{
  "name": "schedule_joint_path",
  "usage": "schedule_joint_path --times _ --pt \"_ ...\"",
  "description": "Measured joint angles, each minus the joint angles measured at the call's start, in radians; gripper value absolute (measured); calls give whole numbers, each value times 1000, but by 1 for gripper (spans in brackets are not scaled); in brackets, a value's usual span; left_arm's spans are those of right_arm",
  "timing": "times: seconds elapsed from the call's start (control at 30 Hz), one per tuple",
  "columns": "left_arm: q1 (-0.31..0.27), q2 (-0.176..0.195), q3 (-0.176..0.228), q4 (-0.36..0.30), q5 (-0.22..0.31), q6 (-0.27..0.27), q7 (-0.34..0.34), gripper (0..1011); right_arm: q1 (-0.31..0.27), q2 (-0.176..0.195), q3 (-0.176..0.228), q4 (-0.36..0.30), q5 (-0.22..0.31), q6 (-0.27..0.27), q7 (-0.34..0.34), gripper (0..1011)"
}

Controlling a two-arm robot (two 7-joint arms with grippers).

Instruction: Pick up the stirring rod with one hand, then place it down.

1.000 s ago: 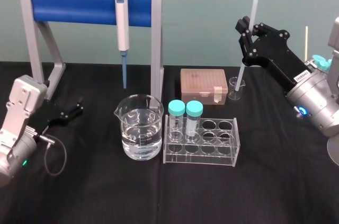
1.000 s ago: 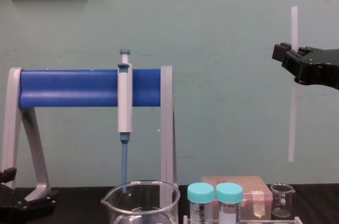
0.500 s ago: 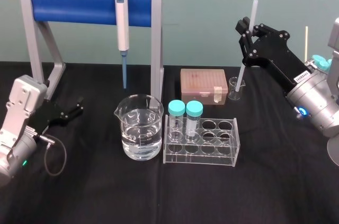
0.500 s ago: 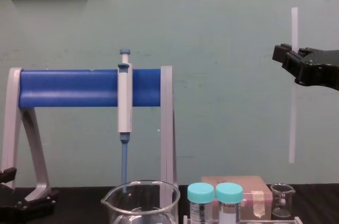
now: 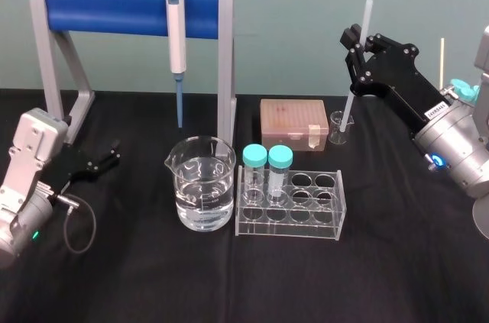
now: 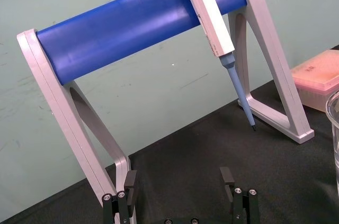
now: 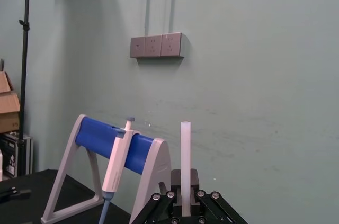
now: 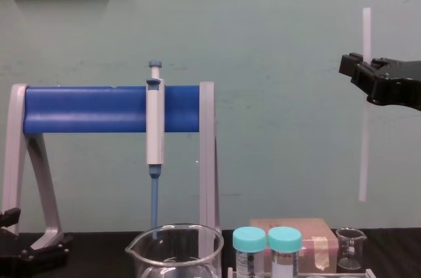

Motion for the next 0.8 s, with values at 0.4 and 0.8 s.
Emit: schedule_joint_path --times 0.4,0.8 --pt "0 0 0 0 0 0 0 1001 -1 1 0 -4 2 0 1 72" --pt "0 0 0 0 0 0 0 1001 -5 3 0 -7 1 0 0 72"
